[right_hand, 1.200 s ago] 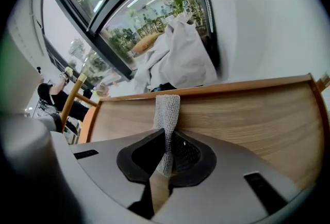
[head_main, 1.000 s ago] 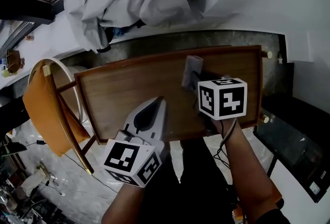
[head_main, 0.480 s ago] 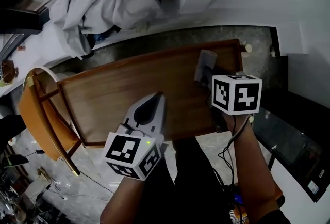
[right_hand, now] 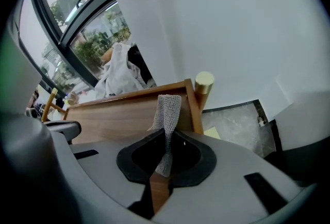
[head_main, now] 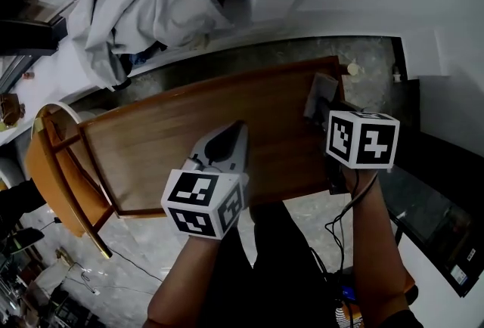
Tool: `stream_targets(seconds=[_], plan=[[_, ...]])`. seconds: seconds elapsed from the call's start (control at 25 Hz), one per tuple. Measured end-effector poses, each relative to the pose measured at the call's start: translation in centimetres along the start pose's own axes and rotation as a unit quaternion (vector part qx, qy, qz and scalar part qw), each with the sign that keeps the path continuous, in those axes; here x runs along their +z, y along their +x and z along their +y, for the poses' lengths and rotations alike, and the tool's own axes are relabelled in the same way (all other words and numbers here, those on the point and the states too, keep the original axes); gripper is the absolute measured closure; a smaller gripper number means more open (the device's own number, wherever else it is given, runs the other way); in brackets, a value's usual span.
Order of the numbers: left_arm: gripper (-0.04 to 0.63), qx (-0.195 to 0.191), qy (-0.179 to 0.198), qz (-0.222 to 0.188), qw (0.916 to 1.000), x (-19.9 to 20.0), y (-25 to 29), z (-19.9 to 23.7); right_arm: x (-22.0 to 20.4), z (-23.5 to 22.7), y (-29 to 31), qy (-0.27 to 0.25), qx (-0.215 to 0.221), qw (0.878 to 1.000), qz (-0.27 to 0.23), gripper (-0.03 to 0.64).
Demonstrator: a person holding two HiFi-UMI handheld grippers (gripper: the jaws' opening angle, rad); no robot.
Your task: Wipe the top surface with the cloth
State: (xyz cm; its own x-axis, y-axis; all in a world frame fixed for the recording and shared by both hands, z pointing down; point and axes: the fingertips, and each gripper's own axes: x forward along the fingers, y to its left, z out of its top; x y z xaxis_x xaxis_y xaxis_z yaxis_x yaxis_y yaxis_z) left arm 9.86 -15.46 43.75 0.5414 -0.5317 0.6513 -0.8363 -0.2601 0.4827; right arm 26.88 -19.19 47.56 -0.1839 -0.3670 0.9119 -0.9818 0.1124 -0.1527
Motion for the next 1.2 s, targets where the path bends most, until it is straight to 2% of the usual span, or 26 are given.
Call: stream_targets(seconds=[0.2, 0.32, 0.4, 0.52, 0.68, 0.84, 1.0, 1.2], plan=[[0.584, -0.011, -0.002, 0.008, 0.9999, -0.4, 0.8, -0.8, 0.0, -1.1, -0.9, -0.001, -0.028, 1.0, -0.006, 0.575], [0.584, -0.011, -0.01, -0.003, 0.9999, 0.0, -0.9, -0.3, 0.4, 2.2, -2.0, -0.008, -0.001, 1.0, -0.022, 0.575], [0.584, 0.0, -0.02, -0.016, 0.9997, 0.4, -3.3, 1.2, 0.7, 6.3, -2.2, -0.014, 0.038, 0.999, -0.031, 0.575], [0.584, 0.027, -0.042, -0.037, 0.9981, 0.9, -8.6, 5.0, 0.2, 15.4, -1.7, -0.027, 0.118, 0.992, -0.036, 0.575], [0.584, 0.069, -0.074, -0.068, 0.9925, 0.9, -17.2, 11.0, -2.7, 29.9, -0.2, -0.051, 0.229, 0.972, -0.017, 0.575], [0.584, 0.111, -0.087, -0.092, 0.9857, 0.6, -25.2, 16.6, -6.2, 43.1, 1.2, -0.088, 0.311, 0.946, 0.0, 0.575], [0.584, 0.13, -0.09, -0.108, 0.9816, 0.3, -30.3, 20.2, -9.1, 51.2, 2.6, -0.103, 0.341, 0.934, 0.022, 0.574], [0.584, 0.133, -0.096, -0.124, 0.9786, 0.0, -33.8, 23.2, -11.2, 55.9, 5.1, -0.112, 0.33, 0.936, 0.04, 0.575]])
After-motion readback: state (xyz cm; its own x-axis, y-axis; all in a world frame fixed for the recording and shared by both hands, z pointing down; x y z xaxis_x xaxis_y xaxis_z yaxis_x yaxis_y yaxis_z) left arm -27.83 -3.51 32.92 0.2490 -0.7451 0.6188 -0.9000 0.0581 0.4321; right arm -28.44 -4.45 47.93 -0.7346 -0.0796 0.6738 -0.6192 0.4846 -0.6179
